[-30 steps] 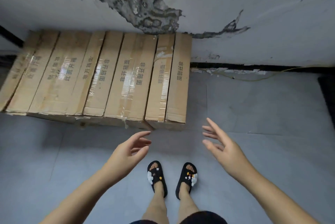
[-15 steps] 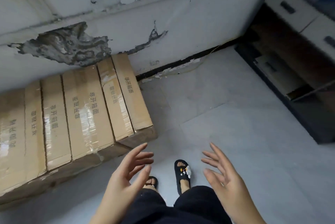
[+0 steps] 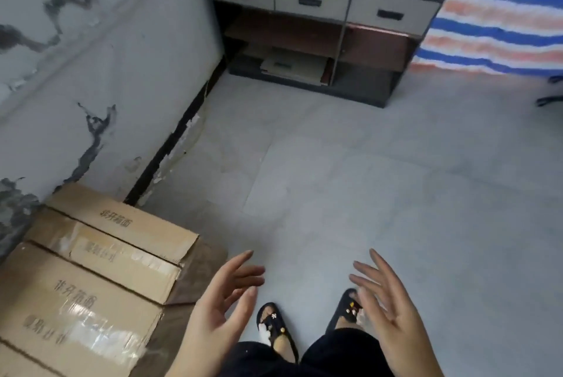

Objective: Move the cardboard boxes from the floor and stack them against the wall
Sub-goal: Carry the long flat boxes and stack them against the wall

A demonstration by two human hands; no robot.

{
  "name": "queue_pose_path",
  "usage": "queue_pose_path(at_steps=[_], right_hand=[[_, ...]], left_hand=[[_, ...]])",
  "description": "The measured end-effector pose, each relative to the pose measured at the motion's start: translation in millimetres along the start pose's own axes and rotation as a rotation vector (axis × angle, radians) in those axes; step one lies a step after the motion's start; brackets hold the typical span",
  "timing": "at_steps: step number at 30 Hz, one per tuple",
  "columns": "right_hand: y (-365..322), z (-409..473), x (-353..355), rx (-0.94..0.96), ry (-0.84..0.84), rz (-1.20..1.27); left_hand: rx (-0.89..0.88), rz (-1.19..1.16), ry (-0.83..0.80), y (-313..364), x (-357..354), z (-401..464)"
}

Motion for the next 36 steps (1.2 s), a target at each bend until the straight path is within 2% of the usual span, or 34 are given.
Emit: queue_pose_path(at_steps=[10, 15, 22, 29, 36], right_hand=[[8.6, -124.5, 151.7, 0.061, 0.441, 0.088], [23.3, -216.2, 267.9, 0.055, 0.676, 0.126], [33.7, -317.3, 399.5, 0.124, 1.034, 0.17], [47.6, -347.1, 471.8, 0.089, 1.187, 0.256], [37.1, -339.9, 585.1, 0.103, 1.345, 0.28]], left_hand=[[-0.189, 0.038, -0.386, 64.9, -142.0, -44.3], [-0.243, 0.077, -0.6, 100.6, -260.9, -124.3], [-0.416, 0.17, -0.867, 153.3, -405.9, -213.6], [-0.438, 0.247, -1.035, 183.0, -508.5, -238.4], [-0.541, 0.287, -1.195, 238.7, -661.0, -246.9]])
Point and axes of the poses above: each hand's wrist, its own z-axis towards the middle knuckle, its own x-axis out of the back of the hand, y = z × x, the point moved 4 cm from there along z, towards the middle knuckle, and after that the axes turned 14 degrees about z, right-handed, at the moved point
